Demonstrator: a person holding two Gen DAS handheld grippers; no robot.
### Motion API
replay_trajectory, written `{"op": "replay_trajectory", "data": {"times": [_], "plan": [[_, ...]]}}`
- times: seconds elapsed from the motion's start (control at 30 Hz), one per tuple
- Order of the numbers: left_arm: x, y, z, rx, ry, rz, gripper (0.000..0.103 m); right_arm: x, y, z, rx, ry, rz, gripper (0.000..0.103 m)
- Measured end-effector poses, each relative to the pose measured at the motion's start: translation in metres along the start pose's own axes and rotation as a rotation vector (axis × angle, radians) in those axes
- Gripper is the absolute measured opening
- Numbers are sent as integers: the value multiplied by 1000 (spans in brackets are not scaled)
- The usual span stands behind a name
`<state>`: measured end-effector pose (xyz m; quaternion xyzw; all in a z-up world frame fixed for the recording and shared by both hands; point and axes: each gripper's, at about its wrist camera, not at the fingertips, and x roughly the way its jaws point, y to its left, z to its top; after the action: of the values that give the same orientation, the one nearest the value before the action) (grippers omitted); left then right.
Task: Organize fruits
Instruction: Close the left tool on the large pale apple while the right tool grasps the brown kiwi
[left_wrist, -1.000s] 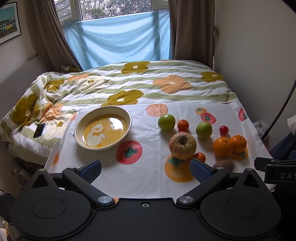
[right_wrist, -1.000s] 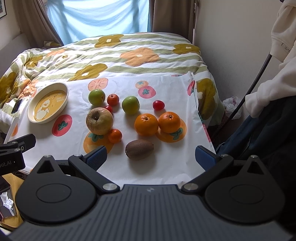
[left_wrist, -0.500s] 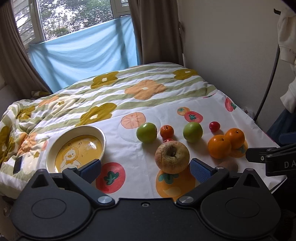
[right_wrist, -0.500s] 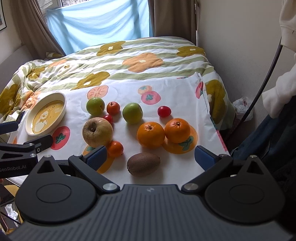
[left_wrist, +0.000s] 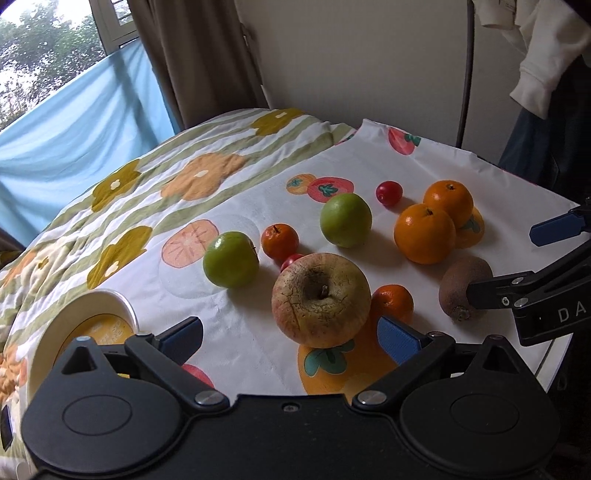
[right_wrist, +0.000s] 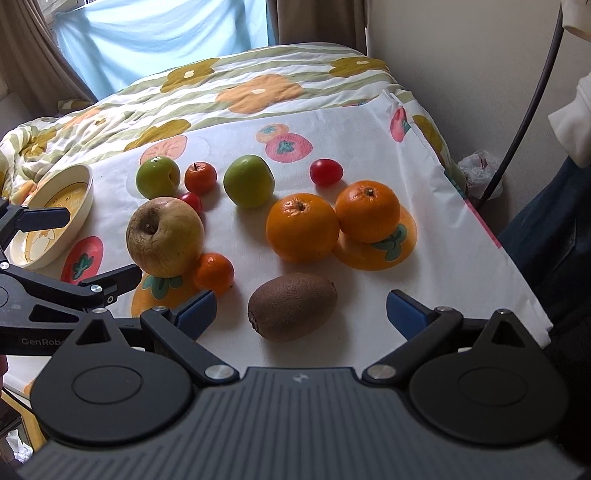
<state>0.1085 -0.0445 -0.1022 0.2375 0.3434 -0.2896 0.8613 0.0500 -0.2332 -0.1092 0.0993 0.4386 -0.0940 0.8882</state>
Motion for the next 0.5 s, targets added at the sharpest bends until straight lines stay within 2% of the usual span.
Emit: {"op": "replay_trajectory", "data": {"times": [0.4, 0.5], "plan": [[32, -5, 0, 152, -4, -72, 93, 14, 1, -9, 27, 13, -44, 103], [38, -8, 1, 177, -3, -81, 86, 19, 3, -10, 20, 21, -38, 103]]}}
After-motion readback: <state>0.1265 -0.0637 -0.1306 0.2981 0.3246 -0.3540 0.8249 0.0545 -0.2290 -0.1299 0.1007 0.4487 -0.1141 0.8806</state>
